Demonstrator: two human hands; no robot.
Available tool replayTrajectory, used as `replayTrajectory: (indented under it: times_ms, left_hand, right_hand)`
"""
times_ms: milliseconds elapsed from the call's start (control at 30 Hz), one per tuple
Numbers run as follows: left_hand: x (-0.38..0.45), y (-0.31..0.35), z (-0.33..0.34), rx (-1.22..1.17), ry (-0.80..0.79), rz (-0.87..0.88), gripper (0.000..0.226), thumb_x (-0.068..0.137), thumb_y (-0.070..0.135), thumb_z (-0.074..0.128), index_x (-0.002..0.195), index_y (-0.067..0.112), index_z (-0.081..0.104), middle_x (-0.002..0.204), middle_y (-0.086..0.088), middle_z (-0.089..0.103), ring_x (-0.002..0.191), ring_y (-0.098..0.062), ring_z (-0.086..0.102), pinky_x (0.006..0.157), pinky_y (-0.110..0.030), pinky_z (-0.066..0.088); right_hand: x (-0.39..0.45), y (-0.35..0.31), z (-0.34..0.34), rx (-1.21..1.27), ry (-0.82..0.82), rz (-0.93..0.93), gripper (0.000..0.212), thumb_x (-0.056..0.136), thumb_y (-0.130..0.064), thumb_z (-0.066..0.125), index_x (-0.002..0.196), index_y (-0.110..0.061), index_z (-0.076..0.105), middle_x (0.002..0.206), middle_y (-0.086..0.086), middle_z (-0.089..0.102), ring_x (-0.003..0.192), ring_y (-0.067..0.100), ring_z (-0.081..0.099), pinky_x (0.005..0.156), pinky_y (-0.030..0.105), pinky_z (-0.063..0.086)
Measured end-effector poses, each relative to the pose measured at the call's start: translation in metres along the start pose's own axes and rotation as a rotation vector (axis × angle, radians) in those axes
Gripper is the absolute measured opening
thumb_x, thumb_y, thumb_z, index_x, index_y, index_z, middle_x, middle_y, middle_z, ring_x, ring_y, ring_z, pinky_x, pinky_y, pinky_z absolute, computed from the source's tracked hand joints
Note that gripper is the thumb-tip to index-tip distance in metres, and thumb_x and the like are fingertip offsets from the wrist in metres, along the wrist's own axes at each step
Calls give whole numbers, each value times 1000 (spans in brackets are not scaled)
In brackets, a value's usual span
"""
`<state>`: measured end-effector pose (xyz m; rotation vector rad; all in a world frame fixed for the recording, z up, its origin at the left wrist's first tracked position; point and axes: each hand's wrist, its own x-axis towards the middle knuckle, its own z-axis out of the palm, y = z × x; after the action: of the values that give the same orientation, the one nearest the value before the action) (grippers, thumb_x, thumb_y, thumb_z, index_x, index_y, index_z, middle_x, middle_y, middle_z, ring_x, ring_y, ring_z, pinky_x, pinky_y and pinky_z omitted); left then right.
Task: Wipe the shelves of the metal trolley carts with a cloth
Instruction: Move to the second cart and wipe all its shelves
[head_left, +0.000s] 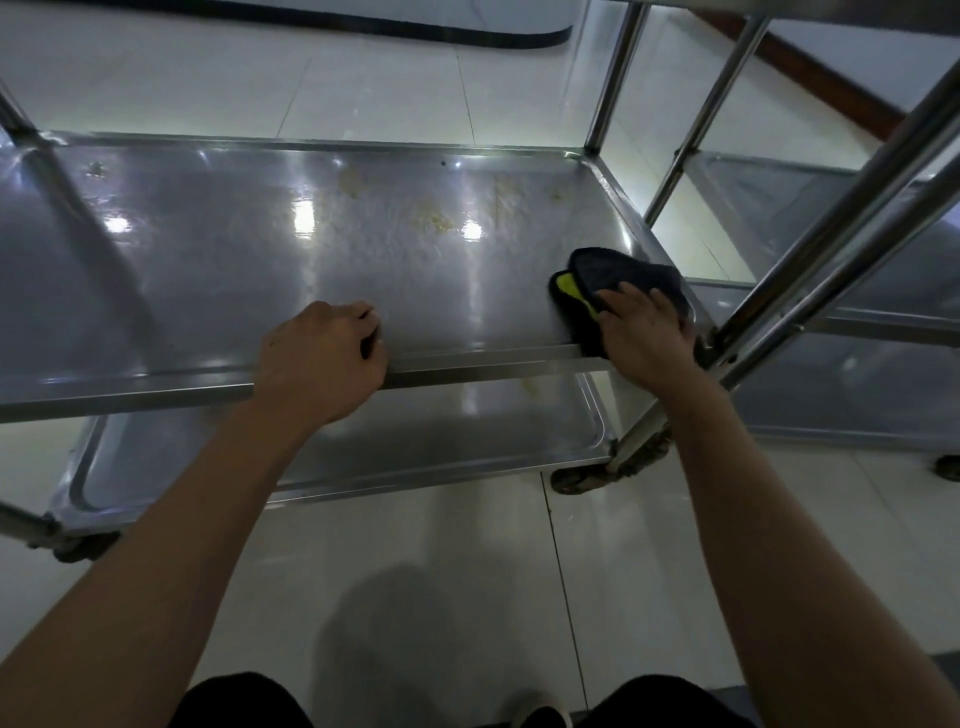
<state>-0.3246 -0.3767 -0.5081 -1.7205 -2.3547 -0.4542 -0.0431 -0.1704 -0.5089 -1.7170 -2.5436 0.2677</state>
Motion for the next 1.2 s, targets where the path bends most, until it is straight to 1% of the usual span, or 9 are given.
replayTrajectory:
  times_ms: [133,233,367,500,733,900,1000,1133,1200]
  left_hand:
    - [1,1,-2,10,-10,28,14,94,24,49,83,19,55,68,9,38,73,-24,51,54,-27,27]
    - [2,0,-3,8,-37,27,13,95,20,47,87,18,57,85,-3,58,87,-28,58,59,-32,36]
    - [10,-9,-6,-37,-54,-14,18,94,20,50,93,15,67,112,0,66,104,-26,57,71,-39,51]
    - [25,-27,-4,-15,-50,-88,21,94,23,50,88,11,66,98,-2,62,96,-25,58,68,-38,49]
    - [27,-29,4,-13,-34,-152,24,95,30,53,93,16,72,102,-1,66,86,-26,61,66,-34,47]
    - [28,-23,-1,18,-47,-197,25,94,32,54,90,15,72,101,-1,65,86,-27,62,66,-36,51]
    - [43,-11,-2,30,-52,-247,23,88,29,60,83,8,68,91,-9,59,83,-30,59,64,-34,43]
    - [73,16,4,-1,-70,-136,23,91,25,59,107,14,72,108,-10,62,102,-30,58,79,-40,49]
    - [82,25,10,4,-108,-120,25,91,25,58,109,18,73,108,-7,62,99,-27,59,76,-38,50]
  right_hand:
    - [-9,-59,14,-6,-62,-228,51,99,-42,26,149,-39,32,164,-9,16,153,25,4,117,65,10]
    - [-13,-114,28,87,-85,-347,54,96,-48,22,149,-45,29,165,-10,15,153,24,2,116,65,5]
    - [3,-159,34,178,-167,-404,50,101,-43,27,150,-45,31,166,-11,11,154,23,-6,116,63,-5]
    - [25,-184,37,190,-221,-465,49,103,-43,29,152,-42,30,167,-10,8,153,25,-7,116,63,-7]
    - [53,-229,41,182,-236,-542,51,104,-40,26,155,-37,26,168,-5,5,153,27,-9,115,64,-10]
    - [68,-224,39,164,-216,-579,51,104,-41,25,155,-38,28,168,-5,7,154,26,-6,116,64,-6]
    - [82,-200,35,155,-194,-543,51,103,-42,24,154,-39,27,167,-7,8,154,25,-5,116,64,-3]
    - [102,-150,27,139,-173,-444,50,103,-43,24,153,-41,27,167,-9,8,154,24,-5,116,65,-1]
    - [109,-123,23,93,-164,-404,50,104,-43,24,154,-40,26,167,-8,8,154,25,-4,117,66,0]
